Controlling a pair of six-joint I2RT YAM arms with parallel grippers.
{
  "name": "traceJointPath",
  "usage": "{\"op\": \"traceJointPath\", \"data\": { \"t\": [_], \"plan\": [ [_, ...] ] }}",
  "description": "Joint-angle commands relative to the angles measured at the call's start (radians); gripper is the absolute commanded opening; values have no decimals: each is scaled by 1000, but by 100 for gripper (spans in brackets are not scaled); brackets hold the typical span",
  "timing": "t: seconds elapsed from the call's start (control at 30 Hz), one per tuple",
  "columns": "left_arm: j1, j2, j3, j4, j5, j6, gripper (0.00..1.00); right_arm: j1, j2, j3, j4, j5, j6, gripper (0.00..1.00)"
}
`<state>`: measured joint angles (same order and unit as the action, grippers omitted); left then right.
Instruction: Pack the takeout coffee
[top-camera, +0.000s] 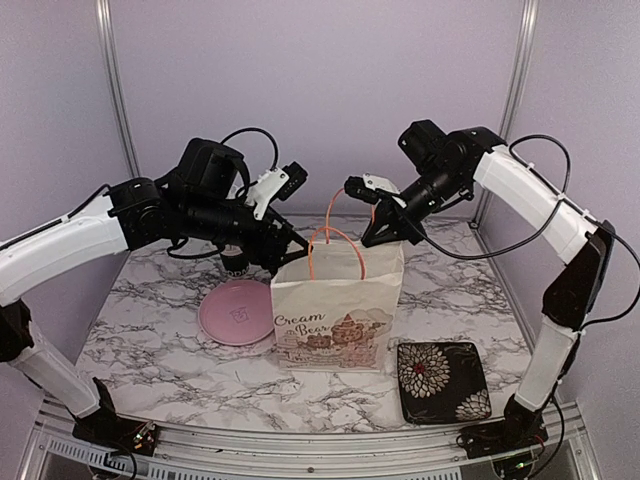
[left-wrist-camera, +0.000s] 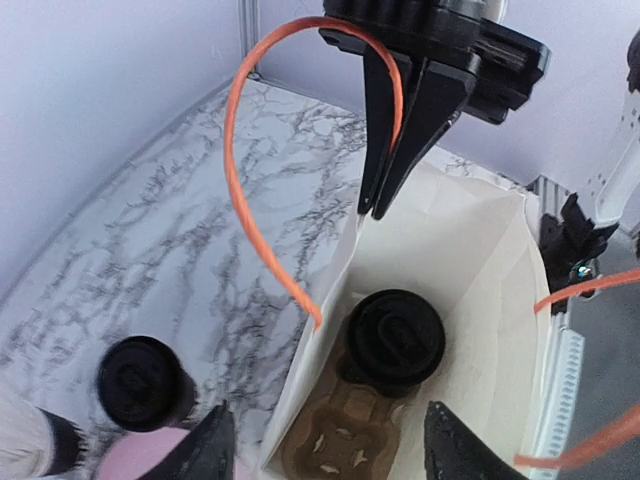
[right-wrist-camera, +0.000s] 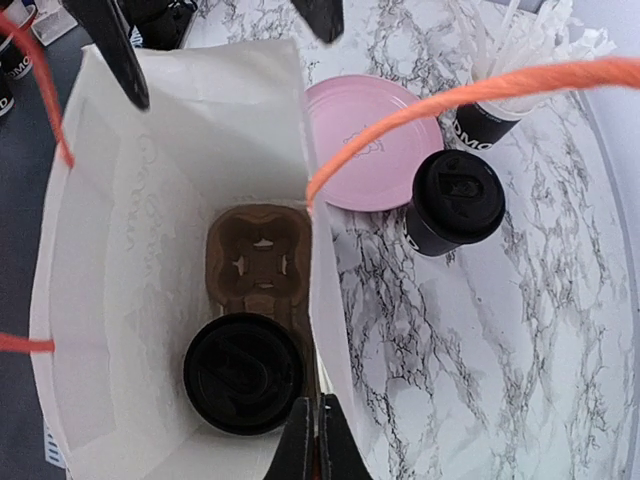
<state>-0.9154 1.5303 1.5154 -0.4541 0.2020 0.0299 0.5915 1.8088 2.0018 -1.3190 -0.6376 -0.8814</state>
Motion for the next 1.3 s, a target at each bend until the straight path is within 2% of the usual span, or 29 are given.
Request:
{"op": "traceJointPath", "data": {
  "t": [0.0,0.1,0.37,0.6,0.77,0.83,1.03,1.27],
  "plan": [
    [24,-154,-52,3,-258,40,74,-37,-15,16,-52,-40,-53,0],
    [80,-137,-23,-69,-315,24,76,-43,-29,-5,-52,-37,-75,0],
    [185,89,162,-266,-284,-70,76,-57,-44,-4,-52,-11,-115,0],
    [192,216,213,-259,-169,-100,70,-138,-28,37,-52,0,-140,0],
    [191,310,267,-271,-196,-118,72,-208,18,95,-52,2,-157,0],
    [192,343,290,-287,-252,-137,74,-226,38,114,-52,-4,-156,0],
    [193,425,350,-333,-331,-146,77,-231,66,142,-37,-27,-142,0],
    [201,501,392,-340,-268,-148,78,-233,69,140,-25,-34,-134,0]
  ]
}}
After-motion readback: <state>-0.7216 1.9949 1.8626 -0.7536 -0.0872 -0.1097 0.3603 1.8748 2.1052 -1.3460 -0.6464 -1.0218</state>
